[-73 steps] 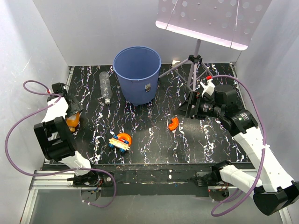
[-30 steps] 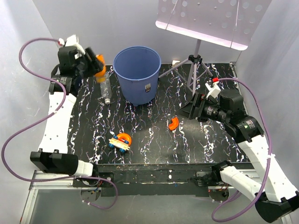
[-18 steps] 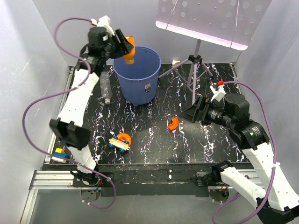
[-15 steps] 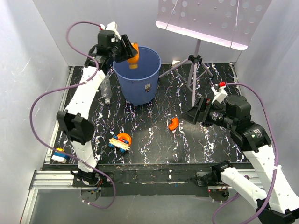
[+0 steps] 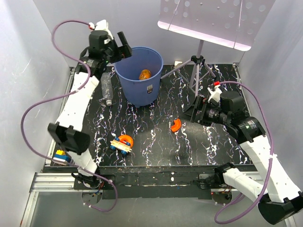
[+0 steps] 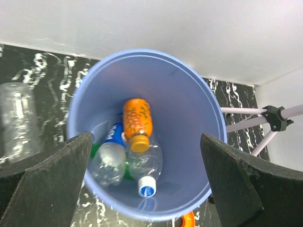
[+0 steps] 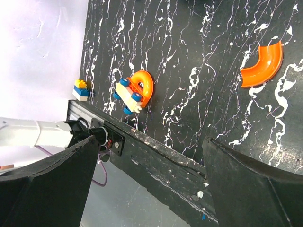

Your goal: Put the plastic bottles in the bin

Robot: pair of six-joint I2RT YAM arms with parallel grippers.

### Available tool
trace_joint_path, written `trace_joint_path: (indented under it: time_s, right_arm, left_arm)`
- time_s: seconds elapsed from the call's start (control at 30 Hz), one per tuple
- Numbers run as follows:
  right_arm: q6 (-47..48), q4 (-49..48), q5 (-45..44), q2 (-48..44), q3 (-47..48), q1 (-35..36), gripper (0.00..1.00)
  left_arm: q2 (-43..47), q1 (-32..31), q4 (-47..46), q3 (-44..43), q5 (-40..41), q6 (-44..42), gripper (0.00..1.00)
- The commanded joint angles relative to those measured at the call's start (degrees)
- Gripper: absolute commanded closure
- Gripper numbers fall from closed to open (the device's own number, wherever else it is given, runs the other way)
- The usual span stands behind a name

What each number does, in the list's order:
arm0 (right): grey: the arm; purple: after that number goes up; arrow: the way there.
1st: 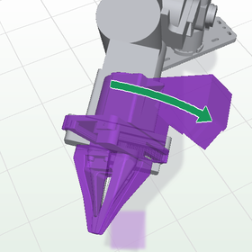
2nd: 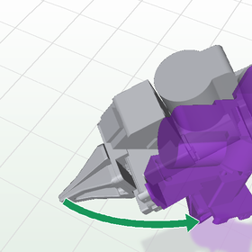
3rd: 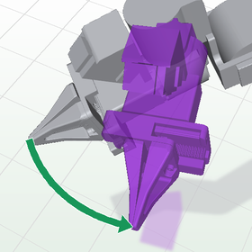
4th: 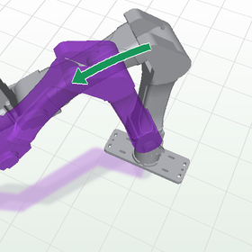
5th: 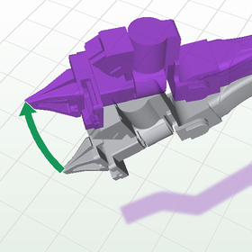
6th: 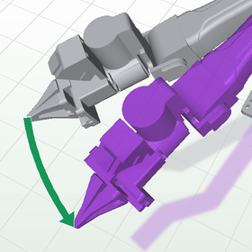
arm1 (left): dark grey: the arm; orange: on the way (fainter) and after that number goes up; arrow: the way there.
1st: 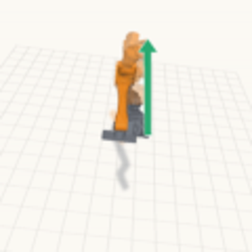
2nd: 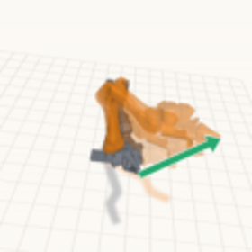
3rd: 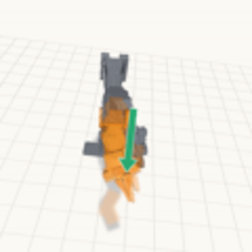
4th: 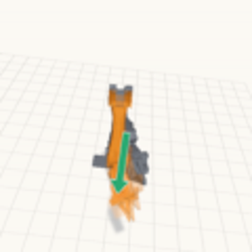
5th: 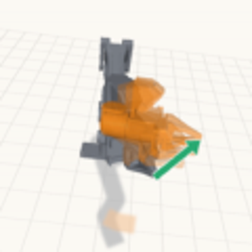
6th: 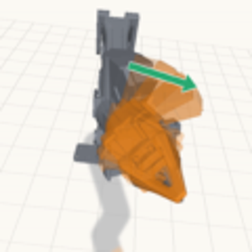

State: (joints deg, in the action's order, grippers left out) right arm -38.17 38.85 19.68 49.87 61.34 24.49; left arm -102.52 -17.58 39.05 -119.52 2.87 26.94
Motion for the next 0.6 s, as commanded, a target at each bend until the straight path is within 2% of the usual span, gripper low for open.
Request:
trace_joint_path:
  time_s: [0.0, 0.13, 0.2, 0.37, 0.57]
  right_arm:
    - [1.3, -2.6, 1.1, 0.6, 1.8, 0.1, 0.04]
    - [2.0, -3.3, 1.1, 1.5, 1.5, 0.0, 0.04]
    - [2.6, -3.3, 1.1, 2.4, 1.9, 0.1, 0.04]
    - [3.6, -3.3, 0.8, 4.2, 3.1, 0.0, 0.04]
    - [4.1, -2.9, 1.4, 8.1, 5.1, 0.0, 0.04]
  left_arm:
    - [10.2, 5.1, 2.2, 6.0, 7.7, -2.9, 0.02]
    - [11.5, 15.8, 1.9, 14.5, -1.1, -0.9, 0.02]
    - [9.6, 19.7, 1.7, 16.7, -2.9, -2.1, 0.02]
    - [0.7, 21.0, 3.8, 16.6, -1.6, -6.5, 0.02]
    - [-11.3, 21.1, 2.7, 12.8, -5.5, -7.4, 0.02]
